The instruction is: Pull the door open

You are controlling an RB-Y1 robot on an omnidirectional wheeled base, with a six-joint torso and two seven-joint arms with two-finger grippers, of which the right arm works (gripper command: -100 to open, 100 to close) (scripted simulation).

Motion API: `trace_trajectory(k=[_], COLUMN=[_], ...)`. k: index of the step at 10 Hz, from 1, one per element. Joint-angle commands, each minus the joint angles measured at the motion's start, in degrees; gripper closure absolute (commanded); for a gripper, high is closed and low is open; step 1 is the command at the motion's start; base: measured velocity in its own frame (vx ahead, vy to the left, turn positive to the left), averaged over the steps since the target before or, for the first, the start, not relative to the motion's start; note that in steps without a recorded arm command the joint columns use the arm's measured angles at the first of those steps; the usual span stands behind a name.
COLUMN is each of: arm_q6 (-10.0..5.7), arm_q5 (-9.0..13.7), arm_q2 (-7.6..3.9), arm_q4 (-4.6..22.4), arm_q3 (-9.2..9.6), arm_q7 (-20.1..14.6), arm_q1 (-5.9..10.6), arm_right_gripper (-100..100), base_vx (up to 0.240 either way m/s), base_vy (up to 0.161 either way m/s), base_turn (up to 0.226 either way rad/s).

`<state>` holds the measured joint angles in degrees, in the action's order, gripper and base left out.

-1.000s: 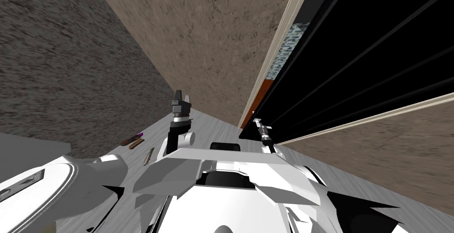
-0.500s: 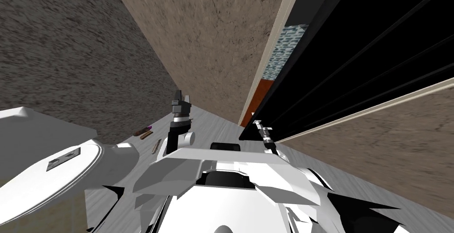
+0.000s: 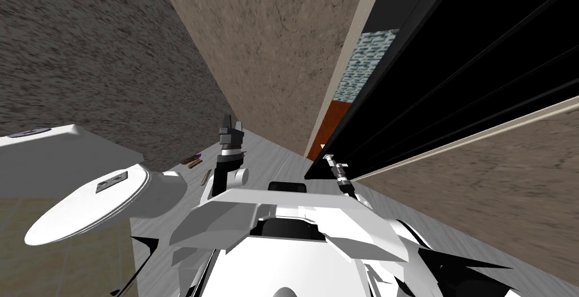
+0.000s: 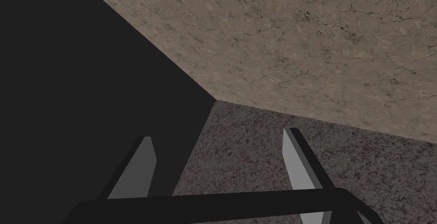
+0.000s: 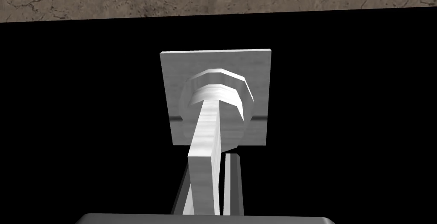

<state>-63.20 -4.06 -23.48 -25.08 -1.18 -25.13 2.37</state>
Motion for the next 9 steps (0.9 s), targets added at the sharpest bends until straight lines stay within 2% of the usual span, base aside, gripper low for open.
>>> trace_trajectory(k=[1,5,7,9], arm_q6=[-1.88,-6.07,-6.53,-7.79], arm_q5=[-0.2,-1.1,-1.2,-1.5], arm_q2=[-0.15,-1.69,-1.86,-2.32], arm_q4=[2.0,2.9,3.0,3.2], arm_q3=[0.21,0.74,0.79,0.95], arm_q7=[-0.3,-1.9,-2.1,-2.5], arm_q1=[0.43,-1.79,-2.03,-2.7], arm_right_gripper=[100,100,100,100], base_vx=[-0.2,-0.225,-0.132,-0.089], base_vy=[-0.088,-0.095,-0.034,-0.037], base_turn=[0.172,0.184,0.051,0.097])
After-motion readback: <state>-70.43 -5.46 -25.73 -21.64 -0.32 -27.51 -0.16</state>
